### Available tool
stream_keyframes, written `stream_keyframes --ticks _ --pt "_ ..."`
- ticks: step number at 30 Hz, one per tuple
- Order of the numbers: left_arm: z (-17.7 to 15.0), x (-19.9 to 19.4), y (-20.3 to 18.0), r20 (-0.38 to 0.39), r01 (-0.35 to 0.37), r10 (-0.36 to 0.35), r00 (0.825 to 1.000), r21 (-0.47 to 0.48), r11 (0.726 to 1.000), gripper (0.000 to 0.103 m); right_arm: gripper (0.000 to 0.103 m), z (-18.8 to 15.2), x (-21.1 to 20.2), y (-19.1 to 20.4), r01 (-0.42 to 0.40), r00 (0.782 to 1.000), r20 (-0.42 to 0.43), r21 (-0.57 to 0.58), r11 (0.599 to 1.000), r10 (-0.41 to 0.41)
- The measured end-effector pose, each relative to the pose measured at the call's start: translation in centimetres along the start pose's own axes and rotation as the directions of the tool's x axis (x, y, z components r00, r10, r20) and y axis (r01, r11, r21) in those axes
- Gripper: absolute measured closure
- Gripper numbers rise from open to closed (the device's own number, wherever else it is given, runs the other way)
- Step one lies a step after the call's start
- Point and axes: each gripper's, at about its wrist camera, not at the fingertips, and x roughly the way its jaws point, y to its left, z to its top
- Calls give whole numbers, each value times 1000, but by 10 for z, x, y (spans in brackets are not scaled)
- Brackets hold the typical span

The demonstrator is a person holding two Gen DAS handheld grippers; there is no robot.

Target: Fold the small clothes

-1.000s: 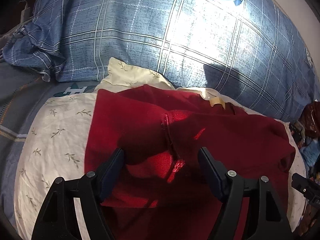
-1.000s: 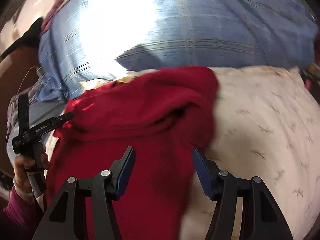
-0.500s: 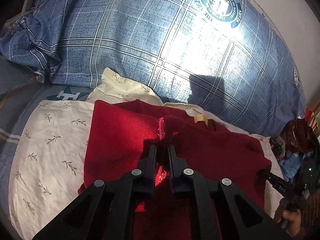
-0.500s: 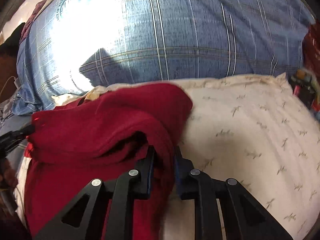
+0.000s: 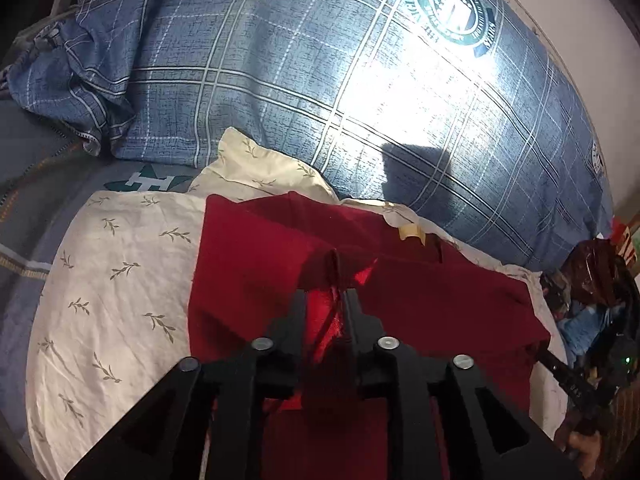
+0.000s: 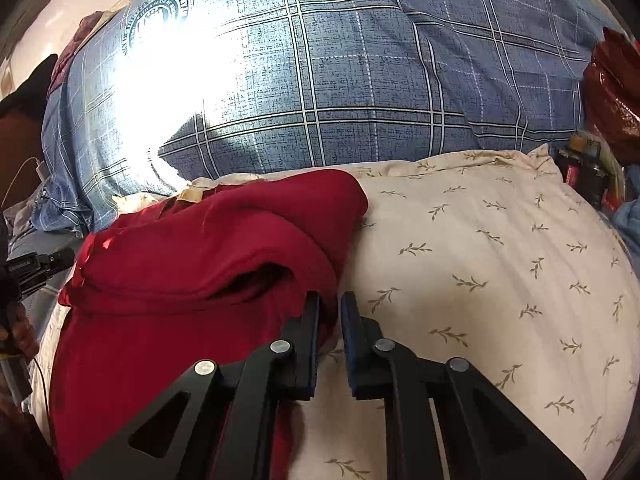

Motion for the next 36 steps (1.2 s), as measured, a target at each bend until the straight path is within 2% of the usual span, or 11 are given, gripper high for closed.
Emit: stream_keyframes --ticks 3,7,8,12,13,14,18,21,27,32,36 --pt "-4 4 -10 -8 33 -33 999 15 999 60 64 1 -4 7 5 1000 24 -37 999 -5" --pt "-13 23 -20 -52 8 -5 999 67 998 66 62 2 2 17 23 1000 15 -86 996 -21" --pt "-15 28 -24 -63 4 1 998 80 997 77 62 2 5 18 26 1000 10 -91 995 -25" --pt "-12 39 -31 -48 -20 24 999 93 995 96 65 2 16 17 25 1000 -7 -87 996 -26" --pt "-11 37 -32 -36 -16 19 999 87 996 96 85 3 18 16 27 1000 -9 -84 996 -28" --pt "-11 34 -33 -24 -13 15 1000 89 996 96 94 5 18 15 38 999 -1 -78 996 -38" --pt "-4 2 -34 50 36 -41 998 93 995 97 94 17 0 0 -31 997 66 28 999 29" --pt "3 -21 -24 93 36 -44 995 92 995 97 94 14 -12 5 -34 995 90 -13 999 35" --pt "-16 -1 6 -48 -87 90 995 53 995 97 96 -22 8 23 46 998 -22 -199 979 -51" --pt "-23 9 -4 -50 -143 148 988 92 985 97 94 -23 1 4 21 996 -84 -100 995 -29" --pt "-25 10 -4 -48 -152 157 986 94 984 96 88 -11 -28 -16 -63 998 -15 52 997 64"
